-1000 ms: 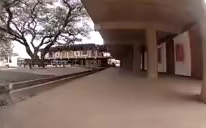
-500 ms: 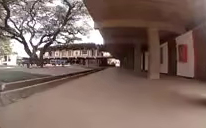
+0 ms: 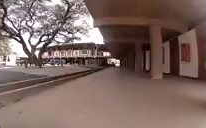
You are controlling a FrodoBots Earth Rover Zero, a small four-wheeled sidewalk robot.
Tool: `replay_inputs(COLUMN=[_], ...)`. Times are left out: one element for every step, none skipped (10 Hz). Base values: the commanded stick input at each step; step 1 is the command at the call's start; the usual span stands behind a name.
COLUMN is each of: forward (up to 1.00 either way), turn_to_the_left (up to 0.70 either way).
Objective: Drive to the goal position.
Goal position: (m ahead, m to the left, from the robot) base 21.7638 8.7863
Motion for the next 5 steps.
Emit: replay_inputs(forward=[0.5, 0.5, 0.5, 0.5, 0.5], turn_to_the_left=[0.0, 0.0, 0.0, 0.0, 0.0])
